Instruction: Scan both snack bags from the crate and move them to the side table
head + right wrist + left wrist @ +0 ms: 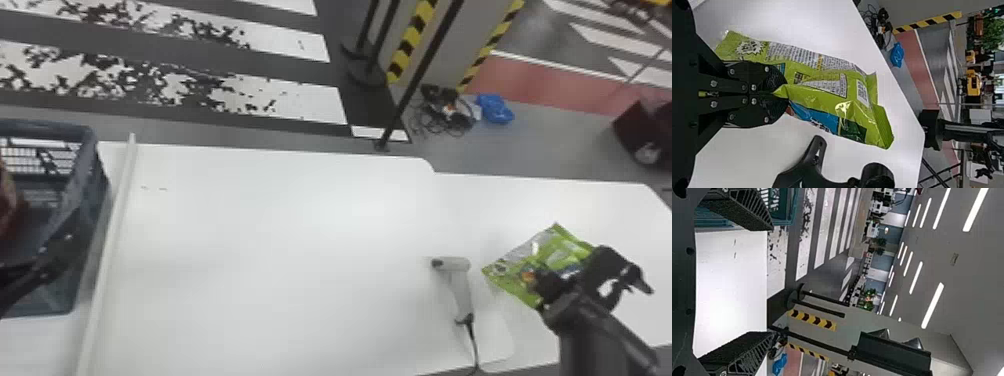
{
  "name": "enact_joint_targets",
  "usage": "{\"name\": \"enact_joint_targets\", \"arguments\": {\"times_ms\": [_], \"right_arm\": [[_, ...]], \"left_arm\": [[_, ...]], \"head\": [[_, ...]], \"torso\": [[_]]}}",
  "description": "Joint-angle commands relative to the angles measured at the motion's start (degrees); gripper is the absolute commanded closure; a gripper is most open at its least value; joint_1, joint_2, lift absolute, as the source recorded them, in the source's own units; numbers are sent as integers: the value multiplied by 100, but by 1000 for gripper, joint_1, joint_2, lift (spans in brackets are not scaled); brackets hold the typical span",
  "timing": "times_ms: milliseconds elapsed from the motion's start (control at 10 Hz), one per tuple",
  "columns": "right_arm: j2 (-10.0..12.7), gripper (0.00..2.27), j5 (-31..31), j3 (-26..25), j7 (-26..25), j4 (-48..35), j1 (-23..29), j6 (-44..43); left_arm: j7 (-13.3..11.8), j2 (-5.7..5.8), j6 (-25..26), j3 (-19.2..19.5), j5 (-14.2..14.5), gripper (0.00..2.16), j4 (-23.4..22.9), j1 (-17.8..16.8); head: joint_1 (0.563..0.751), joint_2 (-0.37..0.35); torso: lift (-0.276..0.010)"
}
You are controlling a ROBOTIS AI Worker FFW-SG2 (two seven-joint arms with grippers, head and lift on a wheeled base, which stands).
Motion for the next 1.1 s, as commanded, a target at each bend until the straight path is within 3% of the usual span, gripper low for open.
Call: {"name": "enact_joint_targets", "arguments": {"times_ms": [0,100,200,300,400,500,700,1000], "right_arm": [[57,1561,-163,10,-21,64,-2,15],[48,272,-128,10,-48,64,7,190],[30,-2,-145,1,5,56,33,226],[39,-2,-198,10,32,-41,139,190],[197,-2,-198,107,58,-560,411,67],[470,-2,-347,186,489,-1245,816,-196],[944,36,-910,432,647,-2906,1528,-20],[1691,76,-1314,1390,743,-5139,2714,366]], "left_arm": [[0,0,-11,0,0,36,-40,0],[0,0,-11,0,0,36,-57,0],[0,-17,-11,-26,0,36,-57,0],[0,-35,-11,-44,0,36,-57,0],[-9,-35,-11,-61,-9,36,-66,9],[0,-35,-11,-61,-17,36,-66,17],[9,-52,-11,-61,-35,36,-84,9],[255,-70,-28,-193,-105,36,-128,9]], "head": [[695,-350],[695,-350],[695,-350],[695,-350],[695,-350],[695,-350],[695,-350],[695,-350]], "torso": [[-29],[-29],[-29],[-29],[-29],[-29],[-29],[-29]]}}
